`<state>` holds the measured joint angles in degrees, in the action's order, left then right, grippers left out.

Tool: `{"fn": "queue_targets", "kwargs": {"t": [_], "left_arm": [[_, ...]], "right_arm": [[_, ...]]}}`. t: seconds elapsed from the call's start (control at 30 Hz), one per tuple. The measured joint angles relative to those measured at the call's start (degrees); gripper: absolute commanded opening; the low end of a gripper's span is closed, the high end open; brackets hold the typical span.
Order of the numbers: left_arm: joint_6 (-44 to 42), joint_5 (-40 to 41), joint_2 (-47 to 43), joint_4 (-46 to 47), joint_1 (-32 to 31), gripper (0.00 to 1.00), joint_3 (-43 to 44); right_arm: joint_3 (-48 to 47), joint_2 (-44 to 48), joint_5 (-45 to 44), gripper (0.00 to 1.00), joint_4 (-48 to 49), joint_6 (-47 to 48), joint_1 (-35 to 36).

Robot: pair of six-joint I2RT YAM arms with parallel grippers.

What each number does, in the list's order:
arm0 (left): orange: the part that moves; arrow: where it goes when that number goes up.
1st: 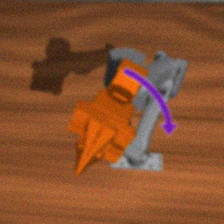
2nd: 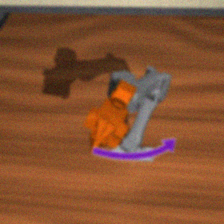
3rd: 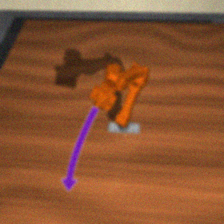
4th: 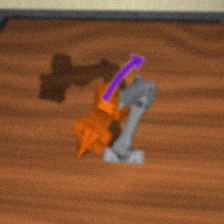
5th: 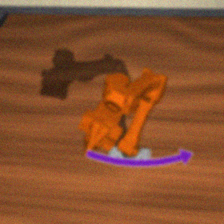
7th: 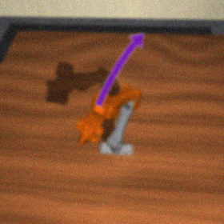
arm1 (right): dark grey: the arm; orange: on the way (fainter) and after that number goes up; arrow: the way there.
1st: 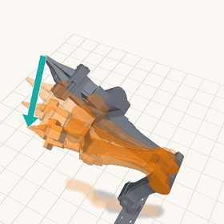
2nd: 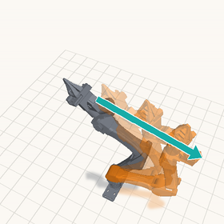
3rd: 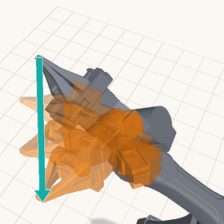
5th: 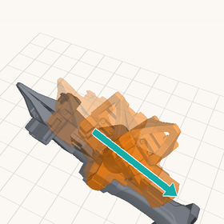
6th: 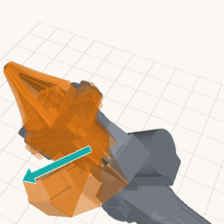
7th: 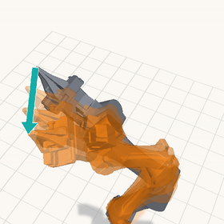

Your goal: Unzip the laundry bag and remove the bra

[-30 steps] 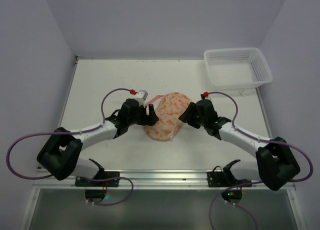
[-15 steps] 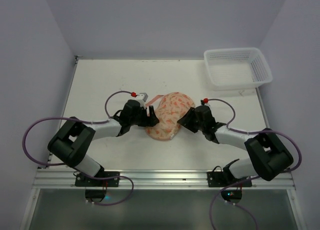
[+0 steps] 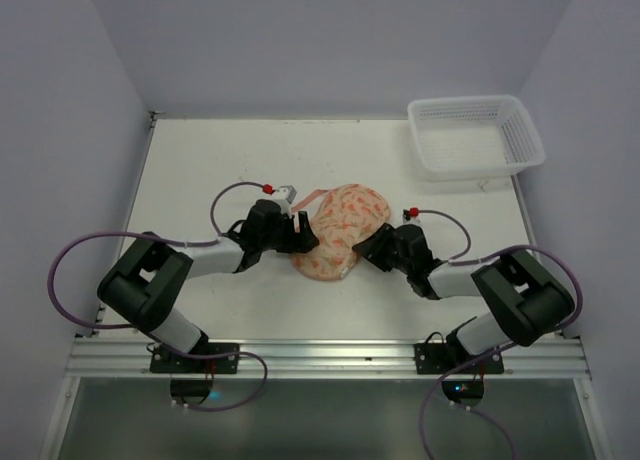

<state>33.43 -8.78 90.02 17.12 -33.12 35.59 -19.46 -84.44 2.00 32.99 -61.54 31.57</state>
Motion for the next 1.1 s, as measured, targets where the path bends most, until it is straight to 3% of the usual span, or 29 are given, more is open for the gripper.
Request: {"fn": "queue_targets", "kwargs": {"t": [0.13, 0.3, 0.57, 0.7, 0.87, 0.93, 1.1], "left_arm": [[0.0, 0.0, 0.0, 0.0, 0.0, 0.76, 0.0], [0.0, 0.0, 0.0, 0.1, 0.0, 0.76, 0.0], [-0.2, 0.0, -0.4, 0.2, 0.0, 0.74, 0.0], [-1.0, 2.2, -6.6, -2.6, -0.8, 0.7, -0.8], [-1.6, 8.1, -20.2, -5.6, -7.1, 0.63, -1.2], [-1.4, 10.1, -23.1, -5.3, -10.7, 0.55, -1.7], [-0.8, 13.3, -20.4, -5.2, -18.0, 0.43, -4.7]], "right_arm": [[0.8, -2.4, 1.0, 0.27, 5.1, -0.9, 0.1], [3.7, -4.0, 2.0, 0.01, 13.0, -2.1, 0.2], [5.9, -3.4, 2.0, 0.0, 17.7, -3.3, 0.2], [6.3, -1.3, 1.4, 0.0, 17.4, -4.3, 0.3], [6.3, 0.9, -0.2, 0.0, 15.6, -5.9, 1.0], [6.3, 1.7, -1.2, 0.0, 14.4, -6.8, 1.4], [6.3, 2.2, -3.2, 0.0, 11.5, -9.0, 2.6]]}}
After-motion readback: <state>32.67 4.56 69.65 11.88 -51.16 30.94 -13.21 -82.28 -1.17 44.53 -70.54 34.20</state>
